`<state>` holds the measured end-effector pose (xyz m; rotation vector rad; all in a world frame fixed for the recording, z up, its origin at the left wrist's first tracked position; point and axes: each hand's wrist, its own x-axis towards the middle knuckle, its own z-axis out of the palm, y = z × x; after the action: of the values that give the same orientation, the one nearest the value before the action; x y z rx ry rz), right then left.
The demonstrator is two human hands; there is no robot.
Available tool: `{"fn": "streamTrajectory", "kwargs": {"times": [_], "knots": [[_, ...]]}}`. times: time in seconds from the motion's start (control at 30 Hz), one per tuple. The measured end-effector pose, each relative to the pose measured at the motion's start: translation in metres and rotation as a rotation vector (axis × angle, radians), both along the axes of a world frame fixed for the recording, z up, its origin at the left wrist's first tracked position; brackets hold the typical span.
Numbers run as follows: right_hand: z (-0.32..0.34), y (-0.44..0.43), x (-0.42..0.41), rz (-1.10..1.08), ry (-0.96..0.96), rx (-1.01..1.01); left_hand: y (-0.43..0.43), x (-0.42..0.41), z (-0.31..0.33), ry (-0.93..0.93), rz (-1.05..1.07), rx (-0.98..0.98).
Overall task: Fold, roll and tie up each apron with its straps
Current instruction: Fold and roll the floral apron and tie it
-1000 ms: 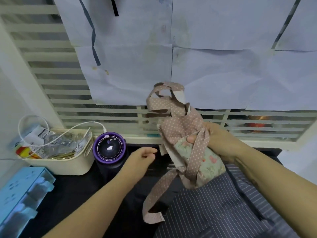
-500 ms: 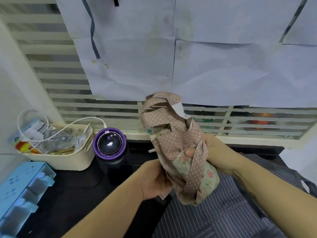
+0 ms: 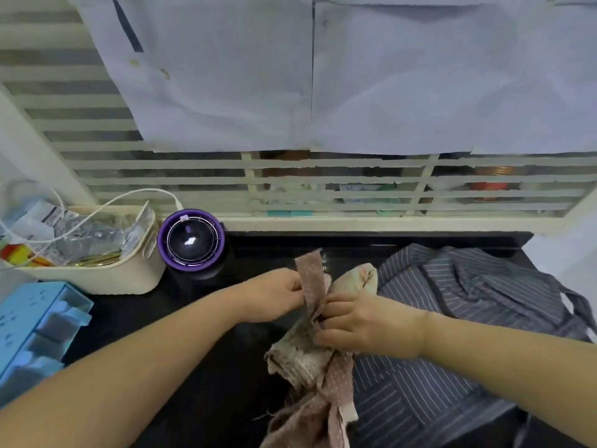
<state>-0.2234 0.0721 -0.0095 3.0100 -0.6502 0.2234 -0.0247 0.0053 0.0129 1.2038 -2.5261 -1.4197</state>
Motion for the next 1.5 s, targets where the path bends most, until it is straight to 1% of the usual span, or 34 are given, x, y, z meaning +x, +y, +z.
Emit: {"fn": "streamTrajectory", "kwargs": {"times": [0.07, 0.13, 0.23, 0.27, 0.3, 0.33, 0.4, 0.43, 0.47, 0.53, 0.57, 0.6, 0.63, 0.7, 0.77, 0.8, 0.83, 0.9, 0.97, 1.03, 1.07, 1.1, 1.13, 1.2, 1.27, 1.3, 1.37, 1.43, 1.5], "knots": [[-0.041, 0.005, -0.001, 0.051, 0.063, -0.044, 0.013, -0.007, -0.035, -0.075, 0.000, -0.066], [-0.069, 0.014, -0.003, 0.025, 0.155, -0.025, 0.030, -0.011, -0.067, -0.090, 0.076, -0.086], [-0.075, 0.025, -0.008, -0.088, 0.278, 0.041, 0.046, -0.013, -0.103, -0.054, 0.248, -0.070], [-0.072, 0.028, -0.011, -0.136, 0.294, 0.085, 0.047, -0.012, -0.108, -0.024, 0.313, -0.055], [-0.070, 0.032, -0.015, -0.177, 0.255, 0.184, 0.050, -0.012, -0.110, 0.019, 0.367, -0.017], [-0.069, 0.036, -0.020, -0.235, 0.166, 0.331, 0.051, -0.013, -0.113, 0.090, 0.411, 0.058], [-0.056, 0.043, -0.024, -0.368, -0.090, 0.666, 0.052, -0.015, -0.111, 0.232, 0.465, 0.247], [-0.050, 0.045, -0.022, -0.438, -0.228, 0.769, 0.054, -0.018, -0.108, 0.245, 0.470, 0.323], [-0.046, 0.047, -0.018, -0.525, -0.357, 0.828, 0.056, -0.021, -0.106, 0.224, 0.453, 0.334], [-0.038, 0.047, -0.014, -0.729, -0.594, 0.906, 0.058, -0.030, -0.101, 0.063, 0.342, 0.119], [-0.037, 0.047, -0.013, -0.814, -0.707, 0.919, 0.061, -0.033, -0.098, 0.021, 0.302, 0.010], [-0.039, 0.047, -0.014, -0.893, -0.823, 0.918, 0.064, -0.036, -0.093, 0.040, 0.289, -0.049], [-0.042, 0.048, -0.014, -0.968, -0.946, 0.932, 0.067, -0.041, -0.089, 0.096, 0.295, -0.061], [-0.050, 0.050, -0.014, -1.098, -1.231, 1.003, 0.075, -0.048, -0.087, 0.193, 0.319, -0.020], [-0.055, 0.055, -0.011, -1.173, -1.491, 1.116, 0.083, -0.056, -0.090, 0.258, 0.343, 0.092], [-0.056, 0.057, -0.008, -1.179, -1.552, 1.153, 0.087, -0.059, -0.092, 0.280, 0.357, 0.151], [-0.055, 0.060, -0.007, -1.163, -1.559, 1.165, 0.089, -0.061, -0.095, 0.288, 0.359, 0.197], [-0.051, 0.064, -0.003, -1.096, -1.472, 1.157, 0.090, -0.061, -0.099, 0.251, 0.316, 0.224], [-0.044, 0.063, -0.002, -1.039, -1.312, 1.143, 0.088, -0.060, -0.098, 0.150, 0.196, 0.173], [-0.037, 0.058, 0.000, -0.998, -1.034, 1.098, 0.084, -0.060, -0.091, 0.077, 0.054, 0.037], [-0.033, 0.055, 0.000, -0.971, -0.893, 1.084, 0.083, -0.061, -0.087, 0.074, 0.011, 0.003], [-0.029, 0.051, 0.000, -0.943, -0.792, 1.084, 0.082, -0.062, -0.084, 0.085, 0.000, 0.013], [-0.026, 0.048, -0.002, -0.920, -0.729, 1.087, 0.082, -0.062, -0.083, 0.116, 0.026, 0.057], [-0.022, 0.041, -0.006, -0.885, -0.666, 1.075, 0.082, -0.060, -0.085, 0.199, 0.148, 0.208], [-0.020, 0.038, -0.012, -0.860, -0.568, 0.992, 0.083, -0.059, -0.090, 0.204, 0.240, 0.311], [-0.018, 0.038, -0.015, -0.846, -0.478, 0.924, 0.083, -0.058, -0.092, 0.177, 0.240, 0.318], [-0.015, 0.039, -0.021, -0.846, -0.240, 0.760, 0.084, -0.058, -0.092, 0.155, 0.251, 0.344], [-0.009, 0.045, -0.027, -0.884, -0.040, 0.574, 0.081, -0.056, -0.092, 0.200, 0.292, 0.409], [-0.005, 0.055, -0.030, -0.914, 0.101, 0.428, 0.077, -0.057, -0.091, 0.223, 0.308, 0.444]]}}
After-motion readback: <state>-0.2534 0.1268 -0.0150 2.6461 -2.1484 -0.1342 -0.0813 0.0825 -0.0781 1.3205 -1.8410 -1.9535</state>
